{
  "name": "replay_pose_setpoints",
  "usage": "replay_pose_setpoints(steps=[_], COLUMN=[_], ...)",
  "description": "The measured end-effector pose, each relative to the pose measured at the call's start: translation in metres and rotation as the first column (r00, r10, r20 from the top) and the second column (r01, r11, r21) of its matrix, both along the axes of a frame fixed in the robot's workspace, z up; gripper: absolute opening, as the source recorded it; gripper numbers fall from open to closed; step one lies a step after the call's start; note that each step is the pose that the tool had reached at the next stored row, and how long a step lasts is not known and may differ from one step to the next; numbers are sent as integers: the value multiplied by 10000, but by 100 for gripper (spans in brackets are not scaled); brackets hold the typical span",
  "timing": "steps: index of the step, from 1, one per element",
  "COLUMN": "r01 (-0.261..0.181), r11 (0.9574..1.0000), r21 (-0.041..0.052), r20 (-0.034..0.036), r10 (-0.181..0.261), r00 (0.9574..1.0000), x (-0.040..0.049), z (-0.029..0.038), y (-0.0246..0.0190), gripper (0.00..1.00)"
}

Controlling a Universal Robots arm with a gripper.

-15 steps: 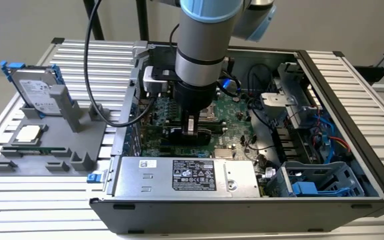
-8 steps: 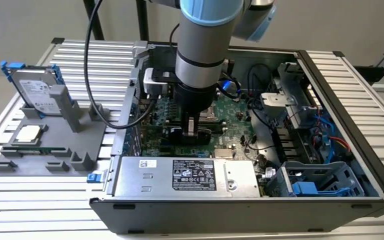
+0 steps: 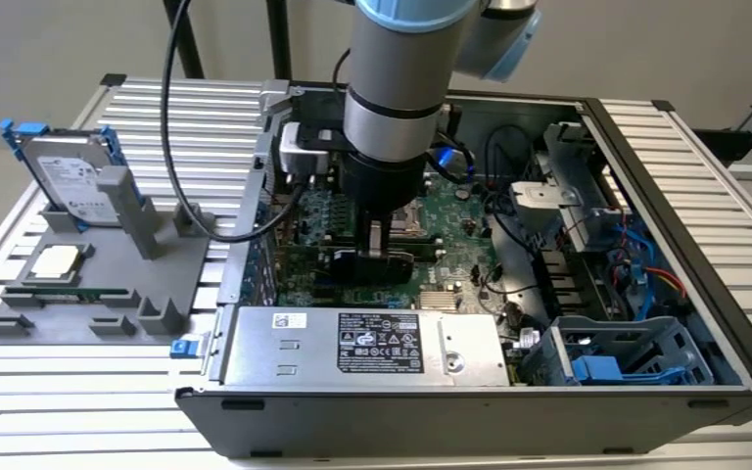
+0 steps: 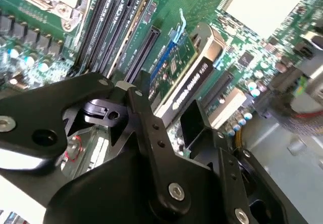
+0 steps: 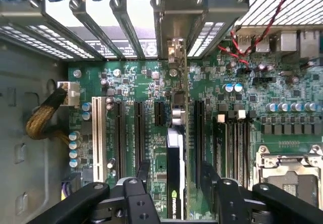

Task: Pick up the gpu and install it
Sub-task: 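Insert the gpu into the slot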

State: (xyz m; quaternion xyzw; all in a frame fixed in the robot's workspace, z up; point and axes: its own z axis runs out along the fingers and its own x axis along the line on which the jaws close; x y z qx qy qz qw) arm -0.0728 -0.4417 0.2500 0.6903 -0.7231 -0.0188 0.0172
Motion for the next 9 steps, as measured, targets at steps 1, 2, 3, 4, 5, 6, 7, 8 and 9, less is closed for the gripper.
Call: replay_pose_setpoints(steps=[1, 2, 3, 4, 5, 6, 7, 8, 9], r01=[-1, -1, -1, -1, -1, -1, -1, -1, -2], r11=[10000, 10000, 10000, 10000, 10000, 10000, 10000, 10000, 10000], r21=[0, 0, 0, 1, -1, 1, 2, 1, 4], r20=[0, 1, 1, 1, 0, 1, 1, 1, 2], r10=[1, 1, 1, 1, 1, 1, 1, 1, 2], r00=[10000, 10000, 10000, 10000, 10000, 10000, 10000, 10000, 10000], x=[0, 0, 0, 0, 0, 0, 0, 0, 1], z=[45, 91, 135, 181, 224, 257, 285, 300, 312], y=[0, 0, 0, 0, 0, 0, 0, 0, 0], gripper=[100, 100, 100, 100, 100, 100, 100, 100, 100])
